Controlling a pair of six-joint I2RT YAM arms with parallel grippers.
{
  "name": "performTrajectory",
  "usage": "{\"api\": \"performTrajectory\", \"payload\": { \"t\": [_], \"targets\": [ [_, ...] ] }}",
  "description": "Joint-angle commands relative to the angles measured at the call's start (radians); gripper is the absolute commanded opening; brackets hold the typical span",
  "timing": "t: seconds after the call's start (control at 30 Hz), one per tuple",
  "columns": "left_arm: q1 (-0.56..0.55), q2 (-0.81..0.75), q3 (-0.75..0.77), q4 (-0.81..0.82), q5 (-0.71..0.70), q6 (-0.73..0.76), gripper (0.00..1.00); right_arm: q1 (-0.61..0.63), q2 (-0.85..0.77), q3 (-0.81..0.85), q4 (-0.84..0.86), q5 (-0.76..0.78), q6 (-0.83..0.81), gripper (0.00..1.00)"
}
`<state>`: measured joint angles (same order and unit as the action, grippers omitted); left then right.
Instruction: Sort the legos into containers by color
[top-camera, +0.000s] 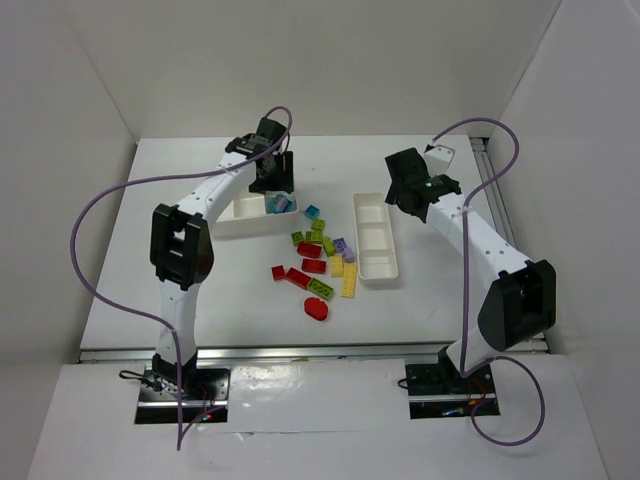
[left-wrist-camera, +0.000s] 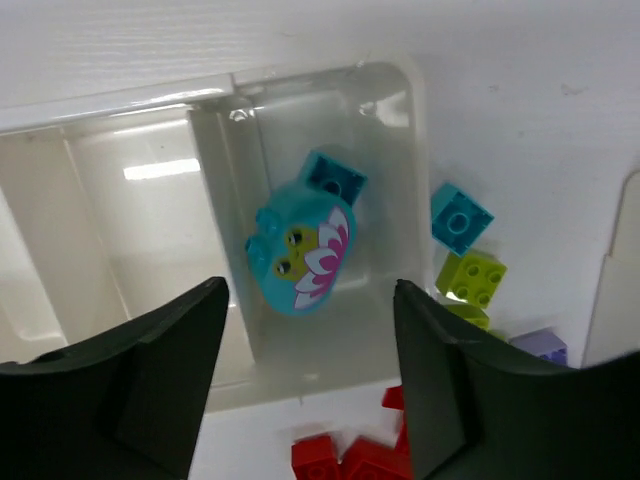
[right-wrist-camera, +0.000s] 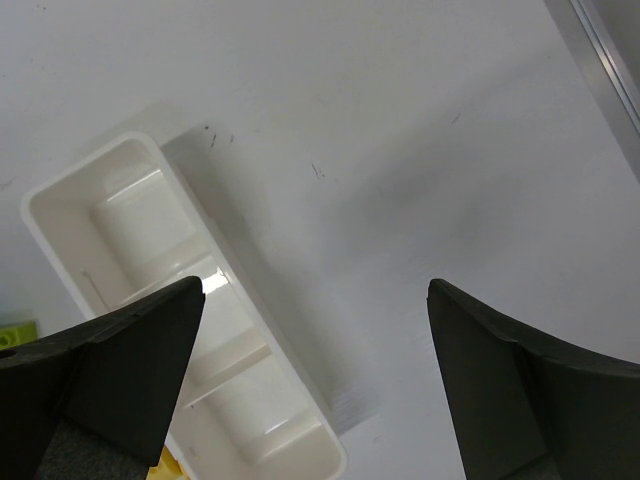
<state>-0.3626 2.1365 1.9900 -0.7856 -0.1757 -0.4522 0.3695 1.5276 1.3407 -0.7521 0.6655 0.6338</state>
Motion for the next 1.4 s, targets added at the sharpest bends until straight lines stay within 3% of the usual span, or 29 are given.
{"api": "performTrajectory", "payload": {
  "t": [0.0, 0.1, 0.13, 0.2, 0.27, 0.37, 0.57, 0.87, 1.13, 1.37],
  "targets": [
    [-0.006, -0.012, 0.055, 0.040, 0.056, -0.011, 0.78, -0.006, -0.006, 0.029, 0.020, 0.017, -0.002, 1.00],
    [-0.032, -0.012, 0.095, 0.040, 0.056, 0.018, 0.81, -0.006, -0.006, 0.029, 0.010, 0.017, -0.002, 1.00],
    [-0.050, -0.012, 0.104, 0.040, 0.047, 0.029, 0.77, -0.006, -0.006, 0.029, 0.010, 0.017, -0.002, 1.00],
    [-0.087, -0.035, 0.104, 0.054, 0.038, 0.061, 0.58, -0.006, -0.006, 0.029, 0.010, 0.017, -0.002, 1.00],
    [-0.119, -0.035, 0.104, 0.078, 0.099, 0.092, 0.50, -0.006, -0.006, 0.029, 0.010, 0.017, -0.002, 1.00],
    [-0.150, 0.045, 0.180, 0.053, 0.184, 0.102, 0.56, -0.006, -0.006, 0.029, 0.010, 0.017, -0.002, 1.00],
    [-0.188, 0.200, 0.282, 0.025, 0.191, 0.127, 0.86, -0.006, -0.026, 0.020, -0.009, 0.028, -0.002, 1.00],
    [-0.188, 0.276, 0.316, 0.064, -0.019, 0.116, 0.78, -0.006, -0.037, 0.000, -0.018, 0.019, -0.011, 1.00],
    [-0.188, 0.306, 0.273, 0.074, -0.074, 0.116, 0.79, -0.006, -0.037, 0.000, -0.027, -0.010, -0.011, 1.00],
    [-0.157, 0.338, 0.240, 0.074, -0.021, 0.106, 0.71, -0.006, -0.017, 0.031, -0.038, -0.020, -0.022, 1.00]
  ]
}}
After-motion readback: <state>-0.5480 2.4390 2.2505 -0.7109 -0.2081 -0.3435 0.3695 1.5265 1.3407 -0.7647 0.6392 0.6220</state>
